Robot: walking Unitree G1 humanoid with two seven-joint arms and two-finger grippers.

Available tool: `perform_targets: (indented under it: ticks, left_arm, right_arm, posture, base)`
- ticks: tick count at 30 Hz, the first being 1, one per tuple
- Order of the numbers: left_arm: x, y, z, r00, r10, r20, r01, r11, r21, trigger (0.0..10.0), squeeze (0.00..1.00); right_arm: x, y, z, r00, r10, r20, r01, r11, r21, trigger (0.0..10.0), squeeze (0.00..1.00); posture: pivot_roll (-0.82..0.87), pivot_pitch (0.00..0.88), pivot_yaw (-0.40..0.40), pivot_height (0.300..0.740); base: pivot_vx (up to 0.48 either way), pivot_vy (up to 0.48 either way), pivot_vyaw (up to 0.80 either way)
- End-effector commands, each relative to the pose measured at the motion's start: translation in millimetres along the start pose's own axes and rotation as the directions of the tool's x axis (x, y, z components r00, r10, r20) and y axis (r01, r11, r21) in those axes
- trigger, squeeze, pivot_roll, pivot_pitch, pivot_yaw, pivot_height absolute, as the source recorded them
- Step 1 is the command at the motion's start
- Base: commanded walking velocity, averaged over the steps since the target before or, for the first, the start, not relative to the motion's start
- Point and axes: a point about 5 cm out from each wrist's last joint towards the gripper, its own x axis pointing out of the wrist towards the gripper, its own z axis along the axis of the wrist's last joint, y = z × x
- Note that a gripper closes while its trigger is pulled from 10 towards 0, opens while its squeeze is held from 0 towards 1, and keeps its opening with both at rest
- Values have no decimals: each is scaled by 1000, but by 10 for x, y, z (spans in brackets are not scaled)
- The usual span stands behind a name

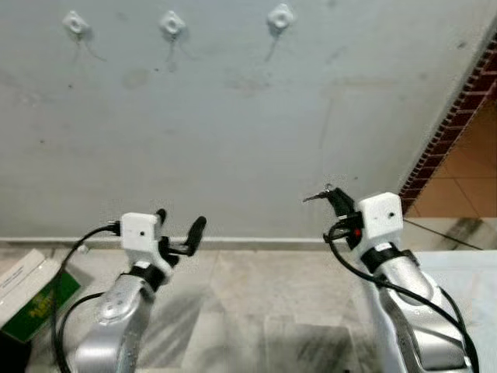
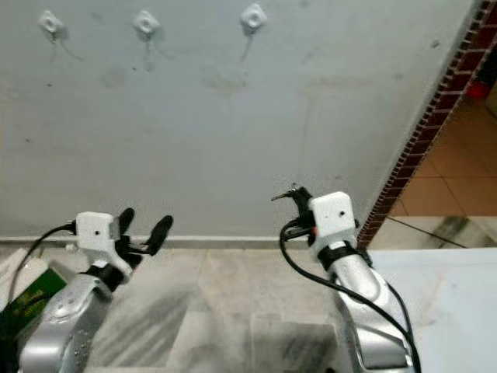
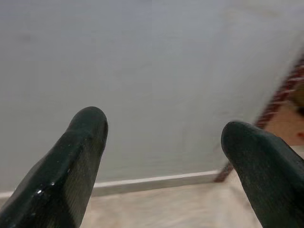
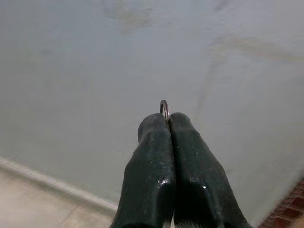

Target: Hang keys on a hook

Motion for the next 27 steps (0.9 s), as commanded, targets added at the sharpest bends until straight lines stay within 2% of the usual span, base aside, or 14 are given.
perform_targets:
  ticks: [1,10,14,17,23,27]
  left_arm:
    - [-29,95,57,1000,28,12,-28,1000,12,10000,0]
    - [-17,133,129,997,51,50,-52,999,14,10000,0]
    - [-24,127,136,998,40,50,-41,999,15,10000,0]
    - [-32,95,147,998,12,61,-11,1000,-13,10000,0]
    - [-23,71,149,998,-4,65,6,1000,-21,10000,0]
    - [-24,62,138,998,-10,63,12,1000,-26,10000,0]
  right_arm:
    - [21,50,63,999,15,28,-15,1000,11,10000,0]
    - [44,76,116,999,22,49,-22,1000,14,10000,0]
    - [52,92,155,998,26,65,-27,1000,13,10000,0]
    - [57,106,174,996,47,78,-47,999,-9,10000,0]
    - [94,37,175,996,52,75,-51,998,-23,10000,0]
    - [97,56,173,995,57,76,-56,998,-22,10000,0]
  posture:
    - [-79,95,54,740]
    - [-75,88,53,740]
    - [-74,85,52,740]
    - [-74,82,51,740]
    - [-73,81,49,740]
    - [-74,79,46,740]
  base:
    - [0,0,0]
    - [0,0,0]
    - [0,0,0]
    - [0,0,0]
    - [271,0,0]
    - [287,0,0]
